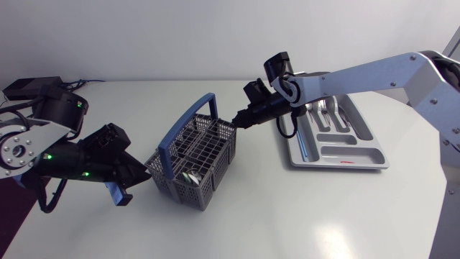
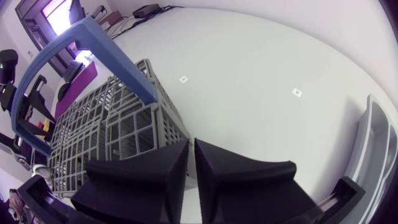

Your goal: Unload the cutlery basket into the drawer organizer.

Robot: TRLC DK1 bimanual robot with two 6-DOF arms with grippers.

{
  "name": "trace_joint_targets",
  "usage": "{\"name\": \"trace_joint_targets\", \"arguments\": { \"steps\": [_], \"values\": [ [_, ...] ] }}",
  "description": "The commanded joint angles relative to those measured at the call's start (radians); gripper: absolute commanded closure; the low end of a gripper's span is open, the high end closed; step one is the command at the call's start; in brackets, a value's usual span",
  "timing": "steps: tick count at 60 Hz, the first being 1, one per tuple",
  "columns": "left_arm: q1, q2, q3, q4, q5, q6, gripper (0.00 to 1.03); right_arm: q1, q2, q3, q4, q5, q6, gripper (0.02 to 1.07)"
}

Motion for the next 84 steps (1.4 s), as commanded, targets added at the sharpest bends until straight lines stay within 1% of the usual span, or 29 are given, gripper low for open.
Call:
{"name": "trace_joint_targets", "arguments": {
  "steps": [1, 9, 19, 28, 40, 51, 58, 70, 79, 84],
  "values": [
    [0.000, 0.060, -0.015, 0.044, 0.007, -0.009, 0.70, 0.025, -0.012, -0.011, -0.032, -0.036, -0.004, 0.92],
    [0.005, 0.094, -0.009, 0.111, 0.007, -0.032, 0.70, 0.044, -0.054, -0.071, -0.040, -0.046, -0.019, 0.92],
    [0.014, 0.158, 0.030, 0.167, 0.007, -0.035, 0.70, 0.060, -0.143, -0.175, -0.049, -0.052, -0.040, 0.92],
    [0.054, 0.244, 0.083, 0.217, 0.007, -0.035, 0.70, 0.087, -0.231, -0.277, -0.047, -0.061, -0.040, 0.92],
    [0.075, 0.364, 0.178, 0.257, 0.007, -0.052, 0.70, 0.114, -0.317, -0.389, -0.034, -0.059, -0.036, 0.92],
    [0.066, 0.431, 0.255, 0.265, 0.007, -0.077, 0.70, 0.139, -0.392, -0.465, -0.026, -0.058, -0.028, 0.92],
    [0.061, 0.457, 0.281, 0.283, 0.007, -0.100, 0.70, 0.139, -0.412, -0.485, -0.005, -0.030, -0.024, 0.92],
    [0.066, 0.445, 0.266, 0.283, 0.007, -0.109, 0.70, 0.102, -0.377, -0.478, 0.028, 0.008, -0.024, 0.92],
    [0.111, 0.381, 0.227, 0.279, 0.007, -0.111, 0.69, 0.073, -0.404, -0.499, 0.035, 0.036, -0.030, 0.92],
    [0.138, 0.309, 0.189, 0.266, 0.011, -0.109, 0.69, 0.056, -0.436, -0.522, 0.041, 0.042, -0.036, 0.91]
  ]
}}
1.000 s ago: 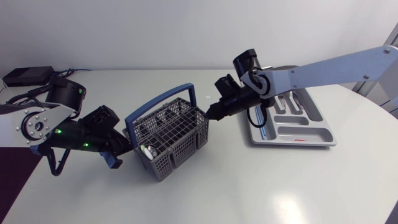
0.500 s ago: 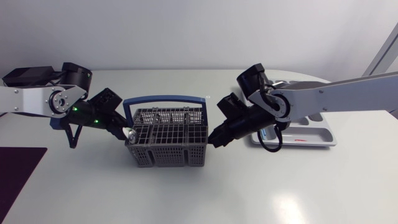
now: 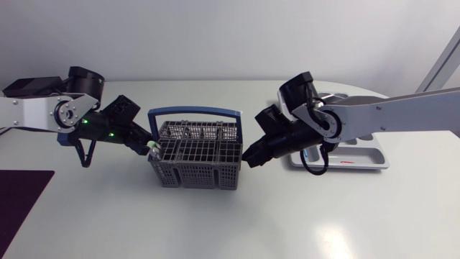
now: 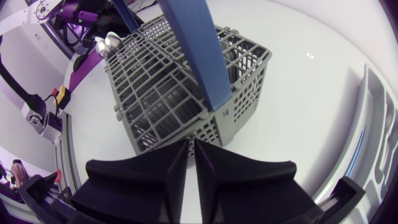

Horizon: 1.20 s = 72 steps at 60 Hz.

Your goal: Unload the cutlery basket into the drawer organizer.

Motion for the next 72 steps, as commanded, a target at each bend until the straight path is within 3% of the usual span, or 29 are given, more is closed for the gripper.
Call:
{"name": "trace_joint_targets", "arguments": {
  "steps": [1, 4, 9, 14, 17, 21, 30, 33, 43, 52, 65, 72],
  "values": [
    [0.030, -0.092, -0.050, -0.015, 0.031, -0.015, 0.69, -0.015, -0.048, -0.039, 0.019, 0.009, -0.009, 0.91],
    [0.050, -0.119, -0.064, -0.026, 0.057, -0.014, 0.69, -0.020, -0.063, -0.048, 0.021, 0.016, -0.013, 0.90],
    [0.079, -0.168, -0.090, -0.042, 0.073, -0.006, 0.66, -0.032, -0.092, -0.064, 0.019, 0.017, -0.016, 0.79],
    [0.107, -0.223, -0.121, -0.058, 0.096, 0.006, 0.66, -0.038, -0.129, -0.079, 0.019, 0.026, -0.025, 0.77],
    [0.117, -0.259, -0.139, -0.070, 0.105, 0.023, 0.64, -0.045, -0.157, -0.088, 0.019, 0.028, -0.028, 0.67],
    [0.128, -0.299, -0.165, -0.072, 0.108, 0.040, 0.58, -0.051, -0.192, -0.102, 0.017, 0.028, -0.034, 0.57],
    [0.137, -0.368, -0.214, -0.075, 0.126, 0.112, 0.41, -0.057, -0.256, -0.137, 0.013, 0.028, -0.055, 0.46],
    [0.137, -0.403, -0.223, -0.087, 0.143, 0.138, 0.30, -0.057, -0.278, -0.154, 0.011, 0.028, -0.068, 0.36],
    [0.120, -0.510, -0.260, -0.107, 0.171, 0.261, 0.17, -0.042, -0.342, -0.197, 0.005, 0.046, -0.098, 0.08],
    [0.094, -0.601, -0.294, -0.113, 0.181, 0.388, 0.06, -0.031, -0.384, -0.217, -0.002, 0.071, -0.125, 0.07],
    [0.070, -0.667, -0.322, -0.091, 0.189, 0.545, 0.06, -0.015, -0.437, -0.269, 0.037, 0.074, -0.181, 0.07],
    [0.050, -0.668, -0.326, -0.101, 0.188, 0.640, 0.07, 0.029, -0.442, -0.288, 0.039, 0.126, -0.210, 0.07]
  ]
}}
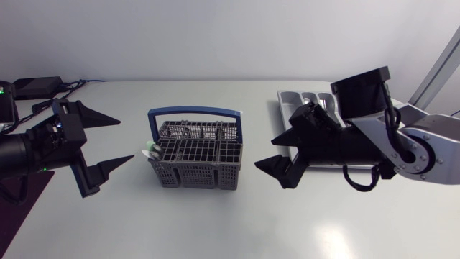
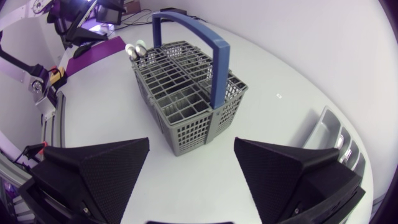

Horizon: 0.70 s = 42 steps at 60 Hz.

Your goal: Unload the cutlery basket into the drawer organizer.

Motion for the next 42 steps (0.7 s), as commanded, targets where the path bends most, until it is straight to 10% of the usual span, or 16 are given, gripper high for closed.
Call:
{"name": "trace_joint_targets", "arguments": {
  "steps": [1, 42],
  "values": [
    [-0.020, -0.009, -0.032, -0.001, 0.014, 0.115, 0.07, 0.032, -0.006, -0.036, 0.005, 0.020, -0.037, 0.07],
    [-0.126, 0.031, -0.092, 0.089, -0.131, 0.538, 0.46, 0.095, 0.032, -0.047, 0.002, 0.028, -0.065, 0.07]
  ]
}}
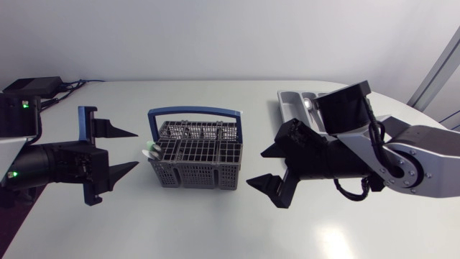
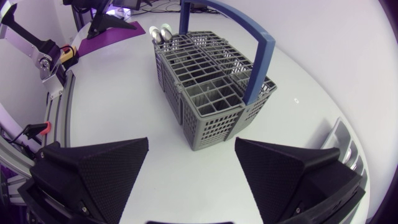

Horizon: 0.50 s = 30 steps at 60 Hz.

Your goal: Unload the cutlery basket into the drawer organizer.

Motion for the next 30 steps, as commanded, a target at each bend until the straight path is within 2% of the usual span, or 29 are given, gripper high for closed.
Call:
{"name": "trace_joint_targets", "arguments": {
  "steps": [1, 5, 12, 20, 26, 30],
  "values": [
    [-0.011, 0.022, -0.025, 0.016, 0.000, 0.078, 0.46, 0.007, 0.018, -0.015, 0.001, 0.006, -0.010, 0.07],
    [-0.023, 0.032, -0.034, 0.025, -0.007, 0.096, 0.50, 0.007, 0.019, -0.017, 0.002, 0.006, -0.010, 0.07],
    [-0.046, 0.045, -0.060, 0.051, -0.010, 0.128, 0.65, 0.007, 0.022, -0.021, 0.005, 0.006, -0.010, 0.07],
    [-0.057, 0.074, -0.077, 0.086, -0.033, 0.167, 0.66, 0.007, 0.024, -0.029, 0.022, 0.004, -0.008, 0.07],
    [-0.055, 0.089, -0.079, 0.112, -0.040, 0.188, 0.77, 0.007, 0.027, -0.037, 0.028, 0.003, -0.010, 0.07],
    [-0.054, 0.098, -0.079, 0.134, -0.051, 0.196, 0.78, 0.007, 0.032, -0.037, 0.030, 0.003, -0.011, 0.07]
  ]
}}
